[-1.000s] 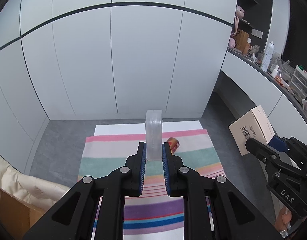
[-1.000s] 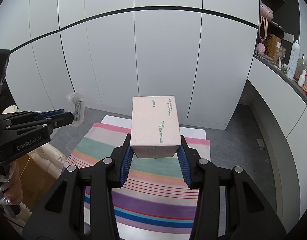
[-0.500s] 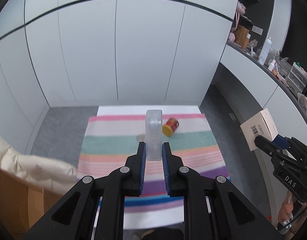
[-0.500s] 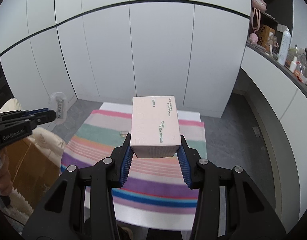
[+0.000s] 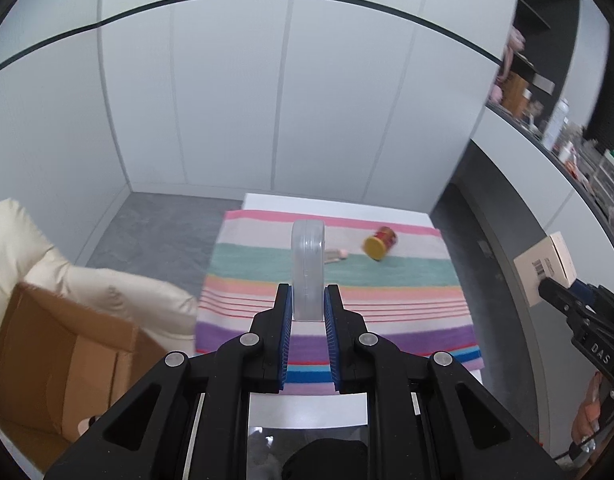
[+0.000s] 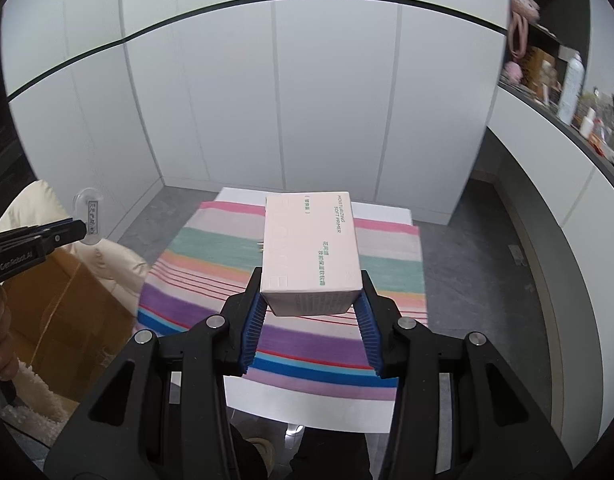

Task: Organize objects
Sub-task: 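Lift and carry the white box and clear roll over the cardboard box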

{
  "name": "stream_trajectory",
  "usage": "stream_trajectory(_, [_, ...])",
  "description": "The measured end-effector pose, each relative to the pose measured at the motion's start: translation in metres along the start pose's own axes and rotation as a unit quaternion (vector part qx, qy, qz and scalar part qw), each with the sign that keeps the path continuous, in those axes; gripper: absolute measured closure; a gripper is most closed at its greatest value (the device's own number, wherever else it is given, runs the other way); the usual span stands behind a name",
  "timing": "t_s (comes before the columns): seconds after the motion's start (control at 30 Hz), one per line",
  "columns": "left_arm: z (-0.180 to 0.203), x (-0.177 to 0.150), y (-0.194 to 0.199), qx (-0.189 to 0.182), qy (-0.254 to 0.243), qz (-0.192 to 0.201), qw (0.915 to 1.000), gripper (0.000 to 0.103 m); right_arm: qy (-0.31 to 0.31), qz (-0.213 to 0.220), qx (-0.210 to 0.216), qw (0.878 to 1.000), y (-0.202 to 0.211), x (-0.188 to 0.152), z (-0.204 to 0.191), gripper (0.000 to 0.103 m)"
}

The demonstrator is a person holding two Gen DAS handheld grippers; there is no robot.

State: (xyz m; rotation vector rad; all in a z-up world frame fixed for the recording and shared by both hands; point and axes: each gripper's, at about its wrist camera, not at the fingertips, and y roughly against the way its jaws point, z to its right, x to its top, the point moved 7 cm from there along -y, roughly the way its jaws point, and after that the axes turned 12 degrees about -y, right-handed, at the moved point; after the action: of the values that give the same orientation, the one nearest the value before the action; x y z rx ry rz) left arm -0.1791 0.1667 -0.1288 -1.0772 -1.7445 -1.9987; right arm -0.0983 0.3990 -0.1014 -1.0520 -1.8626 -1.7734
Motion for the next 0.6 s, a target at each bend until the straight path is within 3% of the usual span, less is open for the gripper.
stream_trajectory(0.3, [-0.086, -0.044, 0.028, 0.064, 0.049, -0.005, 0.9967, 0.086, 0.061, -0.010, 0.064, 0.996, -0.008, -0.011, -0.103, 0.059])
stream_trajectory(0.6, [-0.191, -0.109, 0.055, 0.134, 0.118, -0.033, 0.9834, 0.086, 0.136, -0.042, 0.142, 0.980, -0.026, -0.048, -0.237, 0.059])
